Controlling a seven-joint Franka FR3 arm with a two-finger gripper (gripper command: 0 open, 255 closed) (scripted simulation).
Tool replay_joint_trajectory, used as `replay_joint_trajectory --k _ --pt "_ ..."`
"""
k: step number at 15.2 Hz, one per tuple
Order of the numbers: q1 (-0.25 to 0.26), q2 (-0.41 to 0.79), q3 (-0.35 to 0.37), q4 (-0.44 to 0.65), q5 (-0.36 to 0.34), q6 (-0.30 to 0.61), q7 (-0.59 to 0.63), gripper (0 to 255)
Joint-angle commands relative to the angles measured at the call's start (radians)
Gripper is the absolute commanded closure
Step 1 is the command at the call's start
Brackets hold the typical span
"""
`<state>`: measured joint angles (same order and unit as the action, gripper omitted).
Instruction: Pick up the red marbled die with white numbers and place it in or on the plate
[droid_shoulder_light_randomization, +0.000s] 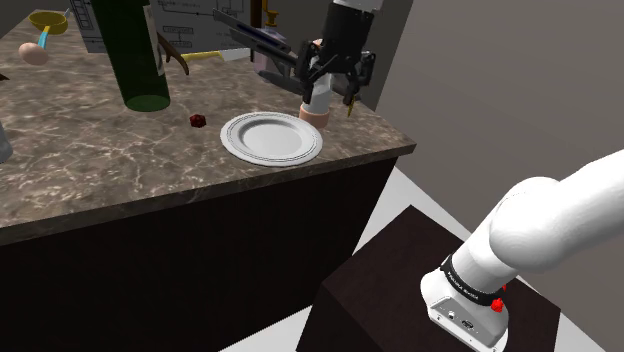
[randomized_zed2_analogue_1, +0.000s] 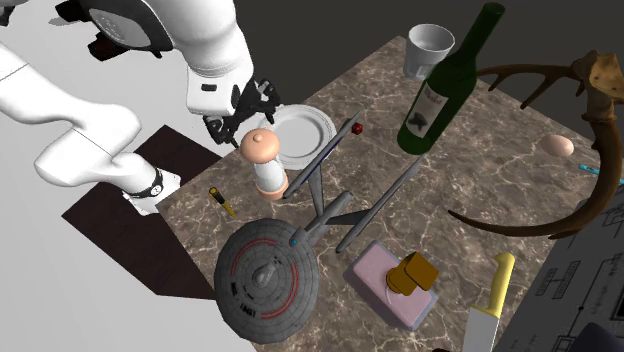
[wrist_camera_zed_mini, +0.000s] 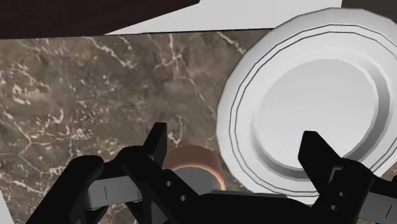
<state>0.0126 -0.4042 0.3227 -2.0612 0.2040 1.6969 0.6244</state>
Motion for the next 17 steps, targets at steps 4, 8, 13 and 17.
replay_joint_trajectory --k 4,8,13,17 --pt "-0.003 0.178 0.104 0.143 -0.063 0.055 0.172 0" --pt "0.008 0.344 0.173 0.291 -0.157 0.068 0.319 0" --pt "0.073 0.582 0.22 0.53 -0.316 0.034 0.499 0" --pt "0.177 0.794 0.214 0.788 -0.447 -0.043 0.611 0"
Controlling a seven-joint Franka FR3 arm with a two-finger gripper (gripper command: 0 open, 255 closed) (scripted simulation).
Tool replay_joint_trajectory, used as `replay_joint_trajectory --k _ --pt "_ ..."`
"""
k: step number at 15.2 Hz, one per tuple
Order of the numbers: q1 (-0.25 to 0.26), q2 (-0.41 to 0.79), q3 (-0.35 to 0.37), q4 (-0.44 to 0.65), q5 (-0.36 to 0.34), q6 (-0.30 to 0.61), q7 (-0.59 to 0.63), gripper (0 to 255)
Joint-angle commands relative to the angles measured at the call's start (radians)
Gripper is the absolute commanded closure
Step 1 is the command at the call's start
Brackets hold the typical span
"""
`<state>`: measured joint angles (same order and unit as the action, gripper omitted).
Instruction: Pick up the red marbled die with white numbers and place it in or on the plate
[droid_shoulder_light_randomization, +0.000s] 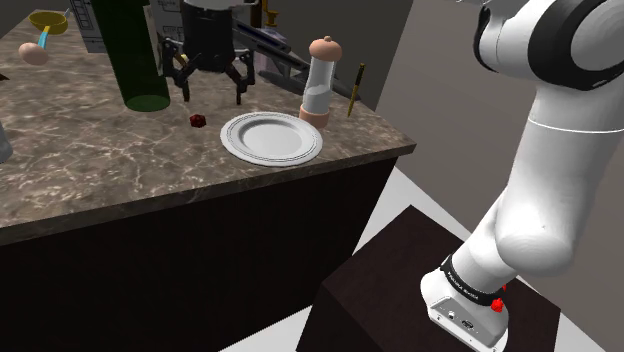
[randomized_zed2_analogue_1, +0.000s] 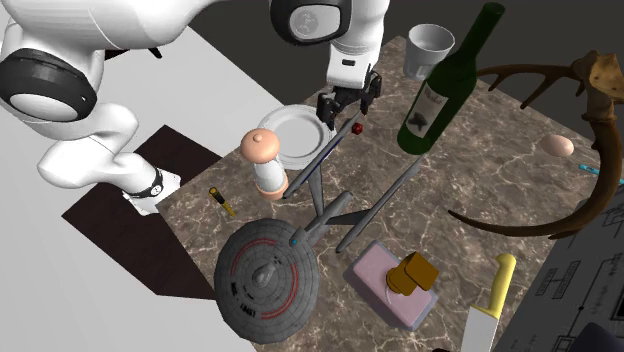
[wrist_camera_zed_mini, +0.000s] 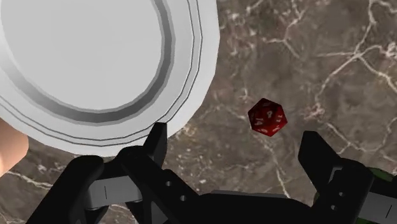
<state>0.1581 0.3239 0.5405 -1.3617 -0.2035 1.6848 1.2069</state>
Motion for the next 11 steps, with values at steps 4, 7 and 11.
replay_joint_trajectory --k 4,7,11 --pt "0.081 0.155 -0.021 0.185 -0.085 -0.048 0.061 0" --pt "0.071 0.148 -0.021 0.134 -0.082 -0.003 0.064 0" --pt "0.063 0.145 -0.022 0.094 -0.082 0.033 0.066 0"
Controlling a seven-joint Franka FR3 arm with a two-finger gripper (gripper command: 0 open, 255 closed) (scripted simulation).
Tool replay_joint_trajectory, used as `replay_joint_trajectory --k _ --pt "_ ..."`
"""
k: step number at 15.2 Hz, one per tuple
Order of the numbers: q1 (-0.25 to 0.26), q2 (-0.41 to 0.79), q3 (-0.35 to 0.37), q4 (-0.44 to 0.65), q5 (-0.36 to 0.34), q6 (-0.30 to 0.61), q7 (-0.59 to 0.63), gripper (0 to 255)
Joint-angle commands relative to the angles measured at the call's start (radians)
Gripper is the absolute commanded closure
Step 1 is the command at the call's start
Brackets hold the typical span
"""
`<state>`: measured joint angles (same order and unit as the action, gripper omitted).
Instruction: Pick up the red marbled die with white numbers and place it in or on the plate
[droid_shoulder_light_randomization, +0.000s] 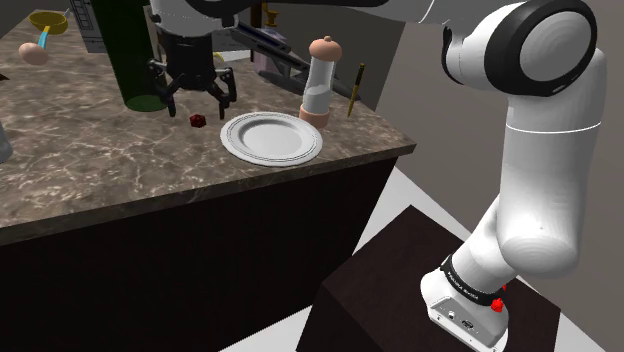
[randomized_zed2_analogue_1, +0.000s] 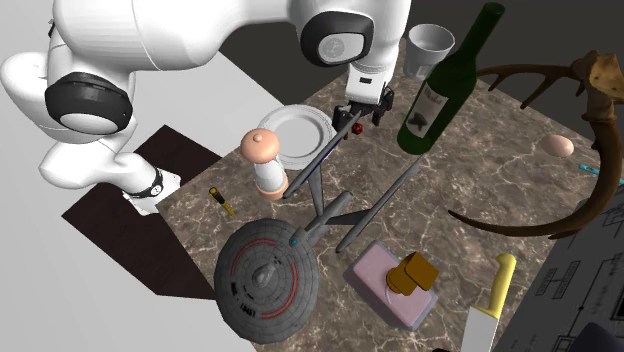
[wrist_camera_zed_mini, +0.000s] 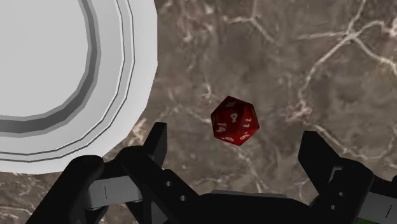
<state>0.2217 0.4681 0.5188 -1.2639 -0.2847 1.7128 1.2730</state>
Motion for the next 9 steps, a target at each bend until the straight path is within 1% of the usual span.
replay_joint_trajectory --k 1,6,7,9 --pt "-0.001 0.001 0.0 -0.004 -0.001 0.005 0.0 0" --pt "-0.001 0.001 0.0 -0.004 0.0 0.005 0.0 0" --pt "-0.001 0.001 0.0 -0.004 0.0 0.005 0.0 255" --pt "-0.001 0.001 0.0 -0.004 0.0 0.005 0.0 255"
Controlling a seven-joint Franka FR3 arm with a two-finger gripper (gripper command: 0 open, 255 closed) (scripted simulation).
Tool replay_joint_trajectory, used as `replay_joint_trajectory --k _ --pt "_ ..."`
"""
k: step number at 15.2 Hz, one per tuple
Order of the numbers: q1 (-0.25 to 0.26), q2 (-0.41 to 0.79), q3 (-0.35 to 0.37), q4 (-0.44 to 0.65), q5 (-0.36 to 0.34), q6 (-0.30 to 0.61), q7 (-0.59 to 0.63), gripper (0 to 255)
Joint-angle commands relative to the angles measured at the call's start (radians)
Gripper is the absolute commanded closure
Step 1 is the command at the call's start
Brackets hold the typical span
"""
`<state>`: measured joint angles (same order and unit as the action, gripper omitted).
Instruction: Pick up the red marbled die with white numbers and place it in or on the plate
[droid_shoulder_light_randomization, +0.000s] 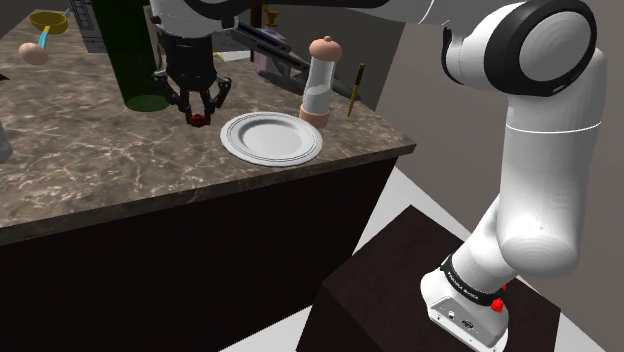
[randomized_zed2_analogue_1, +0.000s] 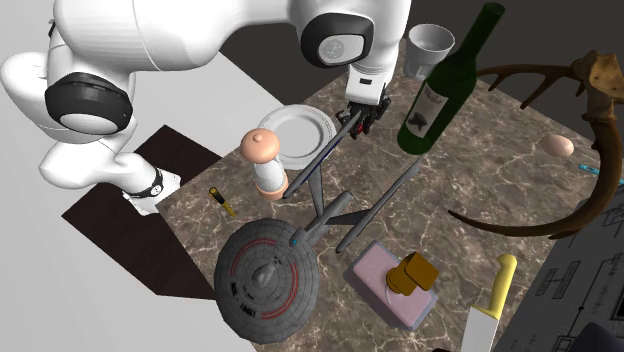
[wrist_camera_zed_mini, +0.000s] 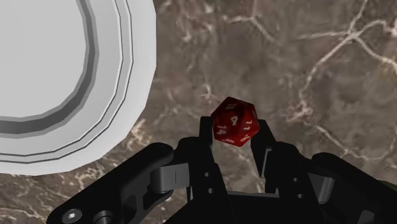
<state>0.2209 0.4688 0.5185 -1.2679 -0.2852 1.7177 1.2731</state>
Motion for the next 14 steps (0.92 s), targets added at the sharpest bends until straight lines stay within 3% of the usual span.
replay_joint_trajectory --k 1,7,14 --pt "0.0 0.0 0.0 0.0 0.0 0.0 0.0 255" --pt "0.0 0.0 0.0 0.0 0.0 0.0 0.0 255" --pt "0.027 0.022 -0.001 0.131 -0.008 -0.107 -0.01 255"
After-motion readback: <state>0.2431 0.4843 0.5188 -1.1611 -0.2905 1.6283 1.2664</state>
